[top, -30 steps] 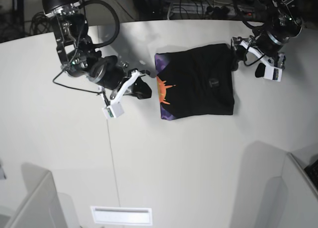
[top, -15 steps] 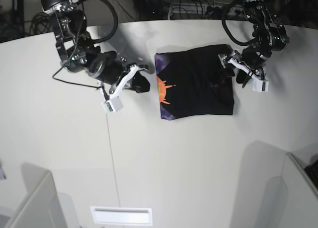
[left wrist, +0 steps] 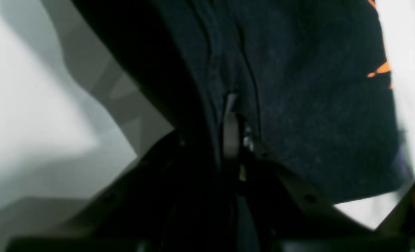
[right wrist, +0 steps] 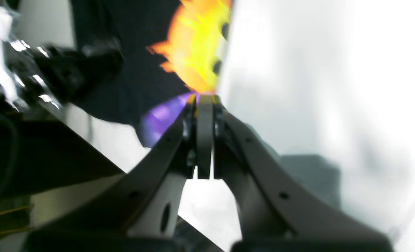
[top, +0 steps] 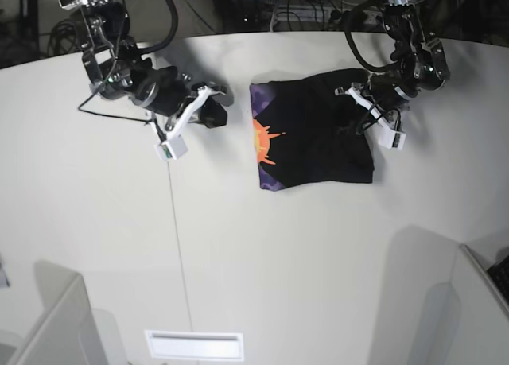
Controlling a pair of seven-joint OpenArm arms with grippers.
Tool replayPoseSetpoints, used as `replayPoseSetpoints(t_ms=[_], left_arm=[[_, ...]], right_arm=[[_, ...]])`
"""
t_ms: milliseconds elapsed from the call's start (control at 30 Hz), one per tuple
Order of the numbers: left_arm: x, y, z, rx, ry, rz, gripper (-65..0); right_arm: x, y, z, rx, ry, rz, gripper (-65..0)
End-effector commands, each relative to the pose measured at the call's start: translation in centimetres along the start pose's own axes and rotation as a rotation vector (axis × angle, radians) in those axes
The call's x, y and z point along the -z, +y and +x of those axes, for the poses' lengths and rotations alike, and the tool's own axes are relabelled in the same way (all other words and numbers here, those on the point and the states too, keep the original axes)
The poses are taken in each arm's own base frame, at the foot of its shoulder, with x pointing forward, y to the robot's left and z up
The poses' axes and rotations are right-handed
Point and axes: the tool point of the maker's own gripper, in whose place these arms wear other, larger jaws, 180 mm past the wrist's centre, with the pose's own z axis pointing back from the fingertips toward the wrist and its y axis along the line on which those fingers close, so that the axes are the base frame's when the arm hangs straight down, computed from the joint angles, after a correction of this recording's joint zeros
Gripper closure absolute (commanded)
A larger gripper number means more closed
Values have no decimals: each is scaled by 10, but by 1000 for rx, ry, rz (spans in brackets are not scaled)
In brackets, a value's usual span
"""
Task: Fold the T-shirt properly
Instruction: 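Grasp the bundle with the left gripper and rotate it to square it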
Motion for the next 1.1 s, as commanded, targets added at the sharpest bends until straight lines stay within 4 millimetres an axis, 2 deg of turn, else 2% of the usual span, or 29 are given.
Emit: replayPoseSetpoints(t_ms=[0, 133, 300, 633, 800, 867, 1067], left_arm=[[-3, 15, -11, 42, 72, 75, 0], [-2, 25, -9, 152, 133, 136, 0], [11, 10, -18, 372, 254, 108, 0], [39, -21, 9, 816, 348, 134, 0], [57, -54, 16, 1013, 359, 90, 0], [64, -74, 17, 1103, 361, 49, 0], [74, -110, 7, 1357, 388, -43, 0]], right_arm=[[-7, 0, 10, 4, -42, 7, 0], [-24, -32, 10, 75, -85, -77, 0], [-44, -63, 17, 123, -136, -162, 0], [-99, -128, 16, 226, -228, -354, 0], [-116, -139, 13, 210, -247, -381, 0], [-122, -142, 12, 205, -253, -389, 0], [-128, -147, -2, 223, -234, -411, 0]])
